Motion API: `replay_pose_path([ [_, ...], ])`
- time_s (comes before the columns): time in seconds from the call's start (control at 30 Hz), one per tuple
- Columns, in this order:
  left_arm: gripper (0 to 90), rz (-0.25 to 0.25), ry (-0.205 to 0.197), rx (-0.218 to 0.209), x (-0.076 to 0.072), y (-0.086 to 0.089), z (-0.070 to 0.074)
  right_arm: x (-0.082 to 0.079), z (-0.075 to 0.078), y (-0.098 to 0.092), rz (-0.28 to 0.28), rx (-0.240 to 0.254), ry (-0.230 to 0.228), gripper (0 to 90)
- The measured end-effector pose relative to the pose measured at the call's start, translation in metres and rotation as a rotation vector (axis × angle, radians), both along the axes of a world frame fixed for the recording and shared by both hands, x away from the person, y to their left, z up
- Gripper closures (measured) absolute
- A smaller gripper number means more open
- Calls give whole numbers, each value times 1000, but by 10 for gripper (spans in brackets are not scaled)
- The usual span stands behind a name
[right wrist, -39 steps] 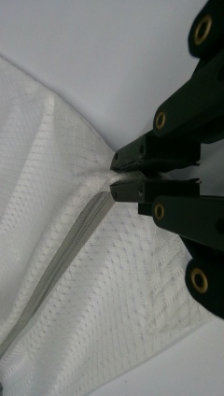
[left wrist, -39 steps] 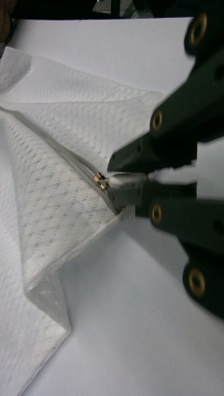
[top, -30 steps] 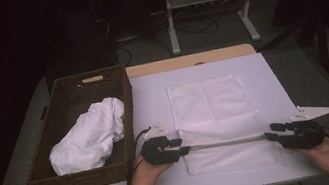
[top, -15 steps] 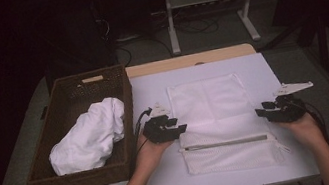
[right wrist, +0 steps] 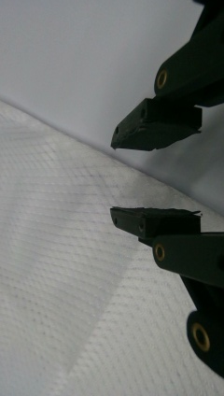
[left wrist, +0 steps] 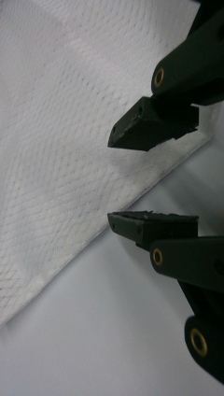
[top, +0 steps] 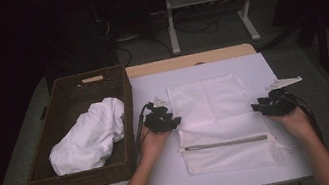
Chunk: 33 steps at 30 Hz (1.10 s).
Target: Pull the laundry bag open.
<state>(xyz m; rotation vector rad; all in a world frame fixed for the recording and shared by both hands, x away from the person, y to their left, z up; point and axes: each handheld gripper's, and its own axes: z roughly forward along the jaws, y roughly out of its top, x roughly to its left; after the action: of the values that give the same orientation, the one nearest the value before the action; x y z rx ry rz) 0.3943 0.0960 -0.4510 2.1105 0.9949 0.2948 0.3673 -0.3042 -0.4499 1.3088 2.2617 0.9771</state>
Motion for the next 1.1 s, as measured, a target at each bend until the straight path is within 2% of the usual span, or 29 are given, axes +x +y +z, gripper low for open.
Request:
replay_pose_path([
  [0.07,704,-7,-8,5,1,0,0,1,-3,1,9,-12,13,618],
  [0.2,852,-21,-6,-13,3,1,-2,0,-2,5,41,-20,12,766],
  [0.27,891,-25,-13,-15,4,0,-2,-1,-2,6,48,-21,10,826],
  [0.33,897,-22,-20,-20,5,-1,-2,-1,-2,6,47,-26,2,871],
  [0.5,900,-23,-37,-30,16,-7,1,-3,2,2,23,-34,-32,883],
  [0.6,899,-28,-50,-45,26,-13,8,-3,5,-3,-3,-37,-50,884],
  [0.73,900,-53,-71,-44,42,-26,15,-5,7,-9,-41,-46,-67,886],
  [0.97,899,-89,-63,-55,69,-49,13,-8,9,-26,-109,-45,-89,886],
  [1.1,897,-120,-65,-47,76,-61,12,-12,8,-35,-133,-30,-80,885],
])
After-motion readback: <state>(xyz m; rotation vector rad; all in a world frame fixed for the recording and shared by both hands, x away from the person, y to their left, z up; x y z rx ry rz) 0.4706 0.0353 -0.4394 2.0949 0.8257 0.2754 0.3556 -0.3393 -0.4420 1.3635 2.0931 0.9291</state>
